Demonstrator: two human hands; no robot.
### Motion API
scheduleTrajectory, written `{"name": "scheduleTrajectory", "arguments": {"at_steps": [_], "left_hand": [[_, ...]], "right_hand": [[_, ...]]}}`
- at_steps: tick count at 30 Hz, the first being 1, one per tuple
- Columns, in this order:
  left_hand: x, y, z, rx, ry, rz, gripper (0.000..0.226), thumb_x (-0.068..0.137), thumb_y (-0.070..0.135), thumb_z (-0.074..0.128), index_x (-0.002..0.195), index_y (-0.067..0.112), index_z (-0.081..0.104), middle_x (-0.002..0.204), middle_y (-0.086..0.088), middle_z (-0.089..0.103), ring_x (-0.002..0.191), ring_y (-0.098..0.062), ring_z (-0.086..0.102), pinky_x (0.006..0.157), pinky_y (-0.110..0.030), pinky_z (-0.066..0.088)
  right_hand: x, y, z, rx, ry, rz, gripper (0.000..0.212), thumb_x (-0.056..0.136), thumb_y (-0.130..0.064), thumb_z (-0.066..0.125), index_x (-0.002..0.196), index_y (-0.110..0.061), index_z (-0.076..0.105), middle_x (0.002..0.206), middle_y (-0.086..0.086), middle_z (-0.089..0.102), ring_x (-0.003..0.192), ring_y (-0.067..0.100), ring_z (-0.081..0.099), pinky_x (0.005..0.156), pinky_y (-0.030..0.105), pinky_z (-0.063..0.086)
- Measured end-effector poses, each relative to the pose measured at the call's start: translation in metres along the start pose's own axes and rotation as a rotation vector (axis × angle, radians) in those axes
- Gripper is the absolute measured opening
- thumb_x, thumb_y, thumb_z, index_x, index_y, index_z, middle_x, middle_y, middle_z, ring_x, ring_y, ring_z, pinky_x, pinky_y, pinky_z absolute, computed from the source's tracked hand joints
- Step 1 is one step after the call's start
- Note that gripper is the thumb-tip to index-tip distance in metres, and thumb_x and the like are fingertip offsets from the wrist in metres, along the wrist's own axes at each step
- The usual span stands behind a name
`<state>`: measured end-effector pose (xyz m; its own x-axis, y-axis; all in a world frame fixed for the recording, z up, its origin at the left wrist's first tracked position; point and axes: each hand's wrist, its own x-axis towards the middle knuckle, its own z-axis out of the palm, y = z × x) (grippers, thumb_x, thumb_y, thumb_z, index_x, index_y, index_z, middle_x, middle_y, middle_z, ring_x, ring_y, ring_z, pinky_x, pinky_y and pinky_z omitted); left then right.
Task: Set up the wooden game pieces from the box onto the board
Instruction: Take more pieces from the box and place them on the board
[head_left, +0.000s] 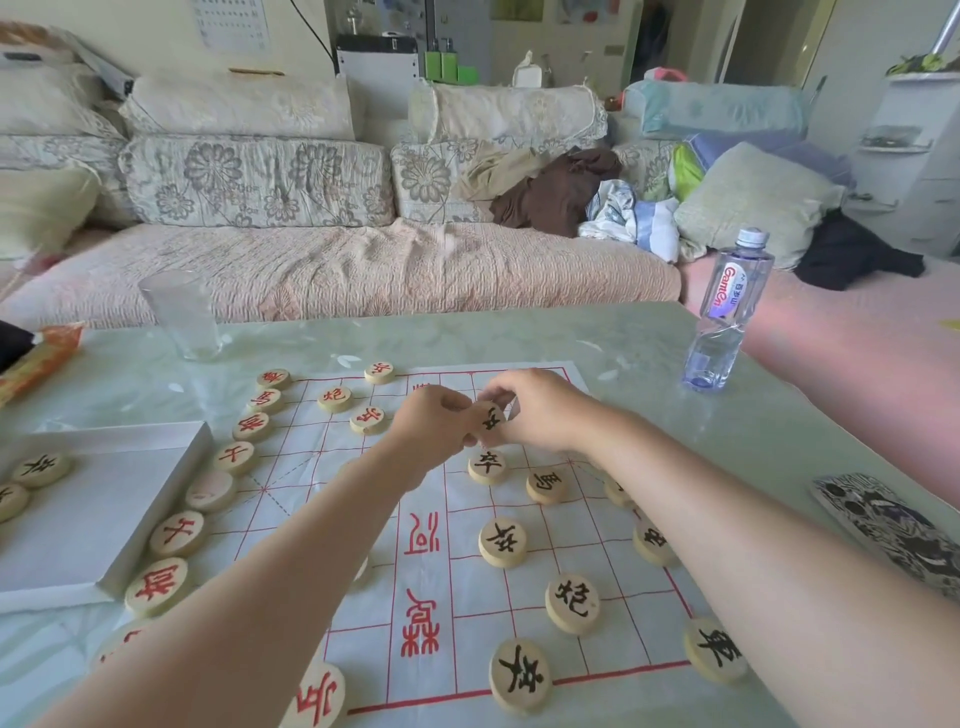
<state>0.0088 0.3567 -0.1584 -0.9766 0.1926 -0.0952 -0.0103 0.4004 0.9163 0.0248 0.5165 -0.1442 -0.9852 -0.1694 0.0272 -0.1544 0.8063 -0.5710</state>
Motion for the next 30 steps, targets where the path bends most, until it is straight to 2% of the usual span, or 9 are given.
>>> {"name": "scheduleTrajectory", "arguments": {"at_steps": [3, 6, 9, 12, 17, 22, 26, 28, 30], "left_hand": [[0.020, -0.011, -0.002, 0.145, 0.072, 0.022, 0.023, 0.088, 0.031, 0.064, 0.106, 0.018, 0.059, 0.097, 0.000, 0.067, 0.082, -0.020, 0.064, 0.070, -0.032, 0.054], [0.034, -0.021, -0.005, 0.430, 0.061, 0.127, 0.029, 0.091, 0.025, 0.058, 0.120, 0.022, 0.055, 0.113, 0.004, 0.058, 0.092, -0.017, 0.056, 0.069, -0.025, 0.043], [0.046, -0.033, -0.005, 0.632, 0.029, 0.194, 0.039, 0.091, 0.023, 0.056, 0.130, 0.021, 0.050, 0.123, 0.002, 0.054, 0.110, -0.018, 0.051, 0.086, -0.026, 0.042], [0.057, -0.041, -0.005, 0.690, 0.025, 0.204, 0.044, 0.091, 0.022, 0.056, 0.134, 0.018, 0.046, 0.127, 0.000, 0.053, 0.117, -0.020, 0.048, 0.095, -0.031, 0.041], [0.070, -0.046, 0.000, 0.709, 0.002, 0.216, 0.049, 0.092, 0.026, 0.057, 0.138, 0.019, 0.044, 0.134, -0.004, 0.049, 0.125, -0.023, 0.042, 0.103, -0.035, 0.038], [0.072, -0.039, 0.016, 0.777, 0.013, 0.278, 0.049, 0.093, 0.030, 0.054, 0.141, 0.023, 0.043, 0.137, -0.004, 0.045, 0.129, -0.024, 0.036, 0.103, -0.037, 0.037], [0.069, -0.034, 0.026, 0.857, 0.042, 0.257, 0.045, 0.093, 0.035, 0.052, 0.135, 0.021, 0.047, 0.133, -0.006, 0.047, 0.125, -0.026, 0.038, 0.100, -0.041, 0.041], [0.066, -0.032, 0.030, 0.877, 0.070, 0.242, 0.047, 0.093, 0.035, 0.052, 0.137, 0.020, 0.044, 0.135, -0.006, 0.044, 0.125, -0.027, 0.036, 0.101, -0.039, 0.040], [0.062, -0.028, 0.034, 0.859, 0.094, 0.242, 0.049, 0.094, 0.034, 0.049, 0.140, 0.021, 0.040, 0.138, -0.005, 0.041, 0.128, -0.026, 0.033, 0.102, -0.039, 0.038]], "right_hand": [[0.018, 0.003, -0.001, -0.037, 0.061, 0.043, 0.032, 0.077, -0.041, 0.078, 0.103, -0.025, 0.068, 0.102, -0.007, 0.069, 0.084, 0.010, 0.062, 0.072, 0.028, 0.050], [0.037, 0.010, 0.004, -0.120, 0.085, 0.062, 0.027, 0.082, -0.033, 0.075, 0.105, -0.019, 0.069, 0.106, 0.000, 0.065, 0.094, 0.019, 0.061, 0.072, 0.028, 0.045], [0.056, 0.021, 0.017, -0.227, 0.027, 0.061, 0.022, 0.087, -0.030, 0.071, 0.104, -0.017, 0.067, 0.112, 0.003, 0.051, 0.097, 0.023, 0.056, 0.075, 0.027, 0.038], [0.069, 0.030, 0.026, -0.293, -0.023, 0.048, 0.014, 0.092, -0.033, 0.063, 0.099, -0.022, 0.058, 0.105, -0.002, 0.043, 0.093, 0.021, 0.050, 0.077, 0.029, 0.038], [0.073, 0.035, 0.028, -0.328, -0.039, -0.006, 0.031, 0.093, -0.048, 0.058, 0.086, -0.018, 0.054, 0.088, -0.002, 0.052, 0.085, 0.021, 0.048, 0.068, 0.032, 0.036], [0.061, 0.038, 0.010, -0.176, -0.031, 0.024, 0.040, 0.088, -0.043, 0.070, 0.122, -0.023, 0.065, 0.113, -0.004, 0.061, 0.100, 0.017, 0.056, 0.081, 0.027, 0.044], [0.039, 0.047, -0.008, -0.157, -0.065, 0.044, 0.024, 0.084, -0.025, 0.071, 0.108, -0.029, 0.070, 0.103, -0.012, 0.065, 0.097, 0.009, 0.059, 0.078, 0.018, 0.044], [0.023, 0.049, -0.014, -0.161, -0.125, 0.063, 0.022, 0.082, -0.030, 0.075, 0.103, -0.030, 0.072, 0.096, -0.018, 0.065, 0.091, 0.003, 0.060, 0.072, 0.013, 0.042], [0.006, 0.049, -0.019, -0.138, -0.203, 0.088, 0.034, 0.074, -0.042, 0.081, 0.106, -0.033, 0.073, 0.094, -0.019, 0.066, 0.090, 0.001, 0.062, 0.073, 0.017, 0.046]]}}
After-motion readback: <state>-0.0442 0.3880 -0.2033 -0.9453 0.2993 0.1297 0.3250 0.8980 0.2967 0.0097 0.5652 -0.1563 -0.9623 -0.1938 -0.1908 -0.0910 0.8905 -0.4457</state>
